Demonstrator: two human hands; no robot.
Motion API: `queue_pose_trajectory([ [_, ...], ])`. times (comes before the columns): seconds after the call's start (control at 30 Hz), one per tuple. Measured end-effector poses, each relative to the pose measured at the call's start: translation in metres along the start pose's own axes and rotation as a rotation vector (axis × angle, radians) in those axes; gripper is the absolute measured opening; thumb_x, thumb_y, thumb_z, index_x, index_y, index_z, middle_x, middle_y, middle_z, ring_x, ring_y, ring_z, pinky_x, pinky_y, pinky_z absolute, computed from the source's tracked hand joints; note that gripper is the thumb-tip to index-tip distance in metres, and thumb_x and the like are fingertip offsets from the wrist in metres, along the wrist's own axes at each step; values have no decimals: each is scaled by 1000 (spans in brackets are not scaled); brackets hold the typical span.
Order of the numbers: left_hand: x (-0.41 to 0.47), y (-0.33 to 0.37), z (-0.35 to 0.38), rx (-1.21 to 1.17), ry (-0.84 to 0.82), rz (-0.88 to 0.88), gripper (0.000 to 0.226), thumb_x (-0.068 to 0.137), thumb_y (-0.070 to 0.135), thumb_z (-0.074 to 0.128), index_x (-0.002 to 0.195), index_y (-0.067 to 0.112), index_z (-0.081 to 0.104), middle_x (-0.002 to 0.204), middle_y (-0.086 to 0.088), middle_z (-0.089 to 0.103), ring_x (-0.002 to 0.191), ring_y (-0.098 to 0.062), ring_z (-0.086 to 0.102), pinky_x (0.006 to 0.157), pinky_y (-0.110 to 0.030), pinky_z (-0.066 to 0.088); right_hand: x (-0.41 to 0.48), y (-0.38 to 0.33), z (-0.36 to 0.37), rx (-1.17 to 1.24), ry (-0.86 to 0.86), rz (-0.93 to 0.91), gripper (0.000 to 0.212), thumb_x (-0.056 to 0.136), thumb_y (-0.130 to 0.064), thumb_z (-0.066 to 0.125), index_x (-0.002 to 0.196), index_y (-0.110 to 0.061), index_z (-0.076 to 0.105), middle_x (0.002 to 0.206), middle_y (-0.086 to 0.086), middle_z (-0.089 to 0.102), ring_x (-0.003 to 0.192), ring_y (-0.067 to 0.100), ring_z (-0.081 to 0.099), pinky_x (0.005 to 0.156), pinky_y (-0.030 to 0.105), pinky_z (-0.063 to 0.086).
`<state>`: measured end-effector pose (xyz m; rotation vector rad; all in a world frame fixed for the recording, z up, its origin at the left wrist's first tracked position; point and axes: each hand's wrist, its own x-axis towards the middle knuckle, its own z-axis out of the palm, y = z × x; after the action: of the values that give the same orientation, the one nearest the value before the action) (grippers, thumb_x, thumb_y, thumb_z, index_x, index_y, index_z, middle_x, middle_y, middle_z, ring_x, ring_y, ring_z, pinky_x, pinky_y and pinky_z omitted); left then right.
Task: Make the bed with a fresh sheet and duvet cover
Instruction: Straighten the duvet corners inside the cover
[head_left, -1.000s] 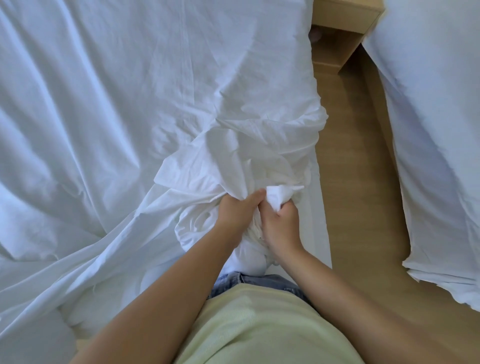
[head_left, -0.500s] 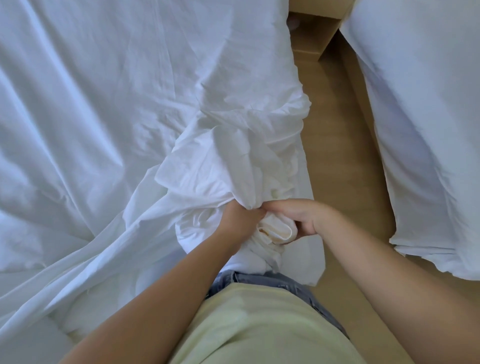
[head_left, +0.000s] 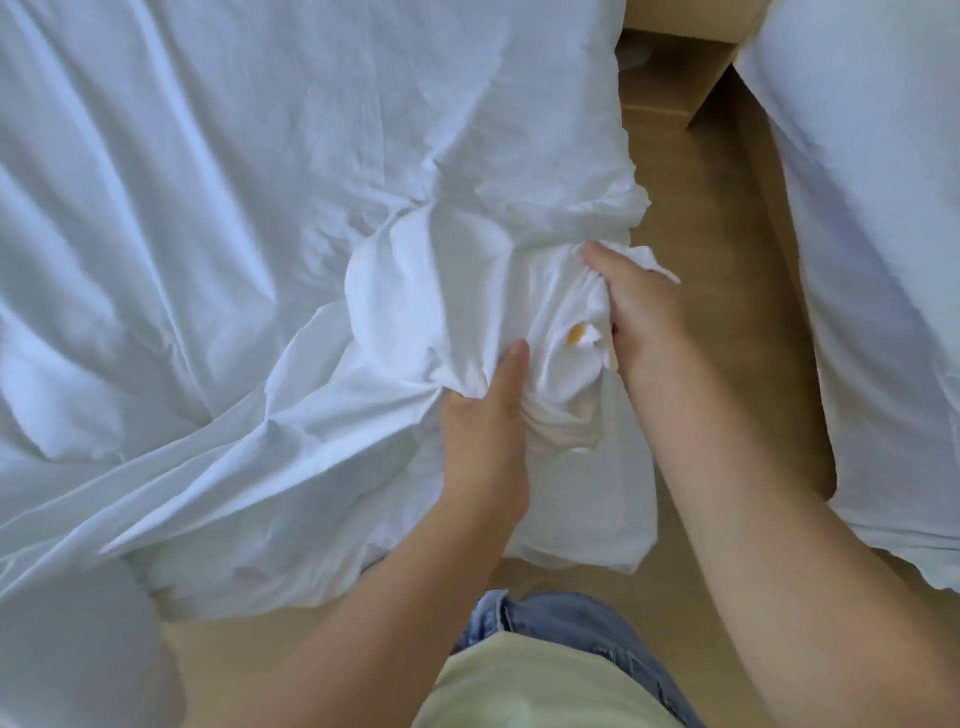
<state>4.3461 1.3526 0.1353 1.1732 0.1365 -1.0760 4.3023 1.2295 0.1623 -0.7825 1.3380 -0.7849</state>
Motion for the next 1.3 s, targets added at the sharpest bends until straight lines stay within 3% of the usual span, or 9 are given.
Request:
queue_pose_trajectory([
  [0.2, -31, -86, -1, 237, 175, 85, 19, 83, 27, 70, 91, 37, 57, 102, 15, 63, 96, -7, 61, 82, -25, 48, -21, 11, -174, 261, -44, -11, 29, 94, -22, 53, 116, -2, 59, 113, 9, 67, 100, 22, 67, 70, 30, 57],
  [0.33, -50, -160, -10, 466, 254, -57, 22, 81, 31, 72, 78, 16, 56, 72, 2, 55, 64, -14, 52, 55, -22, 41, -57, 61, -314, 267, 37, 81, 33, 92, -30, 53, 118, -12, 62, 114, 5, 69, 100, 19, 68, 70, 30, 58],
  [0.5, -60, -216, -30, 787, 282, -333, 39, 89, 27, 61, 123, 9, 55, 118, -9, 59, 107, -30, 54, 94, -40, 47, -101, 164, -396, 201, 85, 318, 28, 87, -24, 59, 113, -16, 64, 110, 6, 70, 98, 22, 67, 76, 38, 53],
  [0.6, -78, -223, -44, 1176, 165, -550, 47, 91, 38, 58, 118, 2, 45, 112, -8, 52, 93, -25, 49, 80, -33, 42, -106, 198, -394, -118, 77, 231, 25, 85, -7, 66, 103, -23, 62, 97, -6, 68, 91, 11, 65, 69, 24, 51],
  [0.67, -83, -223, -32, 1437, 52, -433, 53, 91, 46, 53, 111, -4, 47, 101, -16, 56, 88, -28, 54, 77, -31, 39, -103, 209, -385, -184, -20, 188, 31, 84, -5, 68, 103, -27, 59, 102, -6, 67, 95, 10, 63, 75, 24, 50],
  [0.9, -54, -273, 40, 1440, -171, -182, 60, 88, 56, 51, 120, 5, 52, 111, -6, 60, 101, -26, 57, 86, -35, 48, -92, 220, -370, -234, -120, 160, 27, 72, -25, 66, 96, -33, 58, 105, -2, 67, 101, 16, 63, 90, 37, 51],
  [1.07, -56, -299, 41, 1651, -260, 130, 47, 95, 46, 45, 64, 10, 41, 62, -2, 46, 62, -22, 47, 57, -30, 33, -56, 208, -405, -148, -144, 347, 28, 84, -19, 69, 107, -29, 59, 106, -5, 68, 110, 20, 62, 87, 31, 51],
  [1.23, -62, -299, 25, 1684, -277, 186, 53, 95, 42, 48, 57, 12, 28, 54, -1, 33, 50, -16, 32, 48, -30, 25, -14, 196, -422, -935, 370, -73, 88, 78, -45, 70, 146, -10, 27, 142, 11, 38, 133, 30, 32, 107, 37, 26],
  [1.3, -60, -302, 26, 1658, -269, 191, 53, 95, 42, 47, 56, 12, 27, 53, 0, 30, 49, -16, 30, 48, -31, 23, -3, 196, -403, -956, 139, -59, 78, 79, -51, 67, 141, -15, 35, 137, 7, 46, 126, 28, 41, 99, 34, 32],
])
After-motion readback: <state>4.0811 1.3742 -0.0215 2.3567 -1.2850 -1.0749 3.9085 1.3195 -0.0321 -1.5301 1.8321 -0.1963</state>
